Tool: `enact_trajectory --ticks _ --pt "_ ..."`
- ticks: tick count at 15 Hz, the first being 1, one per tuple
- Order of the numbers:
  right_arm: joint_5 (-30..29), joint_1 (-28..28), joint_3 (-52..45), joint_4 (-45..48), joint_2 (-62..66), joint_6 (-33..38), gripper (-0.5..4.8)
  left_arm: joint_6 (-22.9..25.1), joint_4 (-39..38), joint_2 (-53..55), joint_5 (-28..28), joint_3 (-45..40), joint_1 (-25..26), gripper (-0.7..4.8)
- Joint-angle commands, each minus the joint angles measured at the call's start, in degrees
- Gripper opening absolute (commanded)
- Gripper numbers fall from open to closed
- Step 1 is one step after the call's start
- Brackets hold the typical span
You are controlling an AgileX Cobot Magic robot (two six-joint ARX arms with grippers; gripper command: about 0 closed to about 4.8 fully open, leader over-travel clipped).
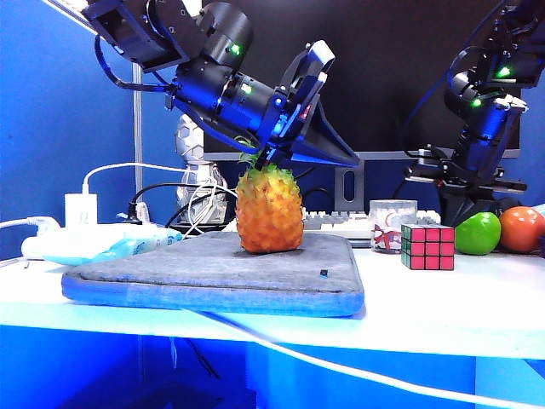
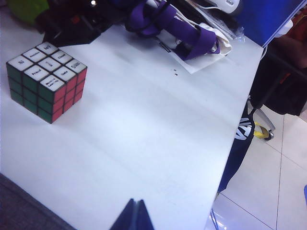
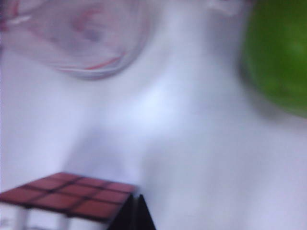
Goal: Rotate the Rubik's Cube so that its red face is facing towards you.
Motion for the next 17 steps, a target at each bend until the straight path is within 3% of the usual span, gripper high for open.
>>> enact_trajectory --ticks 1,5,11,14,17 --pt "3.6 -0.2 0.4 -1.0 -1.9 0.1 -0.06 0.2 0.2 0.0 -0.2 0.2 0.0 -0.04" --pt "3.9 0.2 -2.4 -5.4 -11.6 -0.2 -0.06 0.2 -0.6 -1.2 -5.2 0.2 -0.1 -0.04" --pt "4.0 0.2 -32.7 -1.3 -41.2 4.0 -0.06 0.7 -5.3 -7.2 -11.4 0.0 -1.8 -0.04" --pt "1.6 0.3 -41.2 -1.4 -55.4 8.0 -0.06 1.4 -7.8 -12.0 -29.9 -4.8 -8.6 -0.04" --pt "1.7 4.6 -41.3 -3.0 -61.1 9.5 -0.06 2.6 -7.7 -20.6 -39.1 -12.2 -15.8 -0.04"
